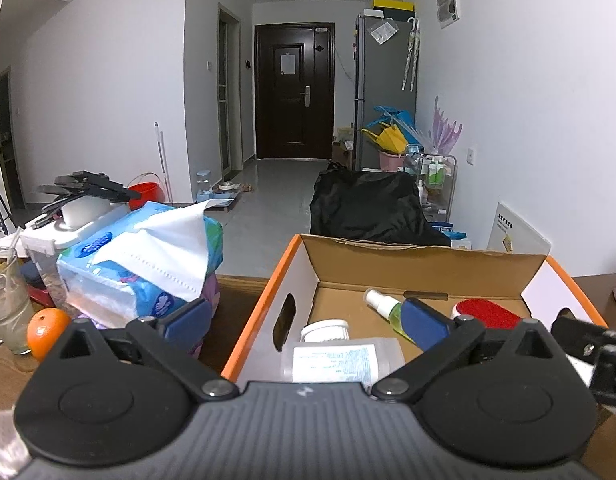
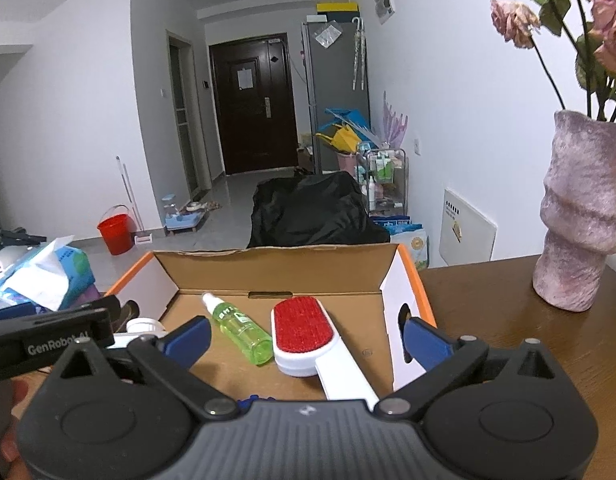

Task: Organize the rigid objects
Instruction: 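Withdraw both open tools from the cardboard box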

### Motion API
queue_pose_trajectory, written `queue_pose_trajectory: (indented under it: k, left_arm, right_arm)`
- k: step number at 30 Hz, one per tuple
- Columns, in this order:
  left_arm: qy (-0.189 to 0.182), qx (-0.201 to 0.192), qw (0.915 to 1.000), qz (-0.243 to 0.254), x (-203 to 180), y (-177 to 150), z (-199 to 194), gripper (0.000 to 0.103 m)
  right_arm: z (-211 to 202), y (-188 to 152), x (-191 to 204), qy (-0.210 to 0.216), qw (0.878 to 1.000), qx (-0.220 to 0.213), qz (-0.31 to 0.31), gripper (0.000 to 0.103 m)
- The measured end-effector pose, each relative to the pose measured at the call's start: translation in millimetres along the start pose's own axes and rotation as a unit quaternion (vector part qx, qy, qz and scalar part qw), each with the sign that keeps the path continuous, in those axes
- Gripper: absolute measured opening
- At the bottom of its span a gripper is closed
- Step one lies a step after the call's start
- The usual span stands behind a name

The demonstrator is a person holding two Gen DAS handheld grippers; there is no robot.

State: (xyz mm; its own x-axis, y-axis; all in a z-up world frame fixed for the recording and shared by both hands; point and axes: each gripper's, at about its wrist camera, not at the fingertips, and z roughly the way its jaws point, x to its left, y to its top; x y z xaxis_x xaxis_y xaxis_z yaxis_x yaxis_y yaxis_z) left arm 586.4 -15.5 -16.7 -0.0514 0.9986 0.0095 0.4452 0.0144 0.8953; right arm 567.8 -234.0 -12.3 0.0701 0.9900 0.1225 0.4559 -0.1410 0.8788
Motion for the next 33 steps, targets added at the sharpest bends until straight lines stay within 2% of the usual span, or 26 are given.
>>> queue_pose_trajectory:
  k: [13, 22, 33]
  left_arm:
    - [-0.013, -0.013, 0.9997, 0.014, 2.6, -8.1, -52.6, 0.103]
    - [-0.021, -0.009, 0.9993, 0.029, 1.0, -26.8, -84.3, 0.103]
    - [-0.028, 0.003, 0.9994, 0.02, 9.6, -53.8, -121.2, 0.103]
  right_arm:
    - [-51.0, -6.3, -9.3, 0.019, 0.999, -0.036, -0.021, 0.103]
    - [-80.9, -22.8, -11.2, 0.023, 0.998, -0.044, -0.038, 0.103]
    - [-120.5, -50.8, -18.7, 0.034, 0.997, -0.044, -0.054, 0.103]
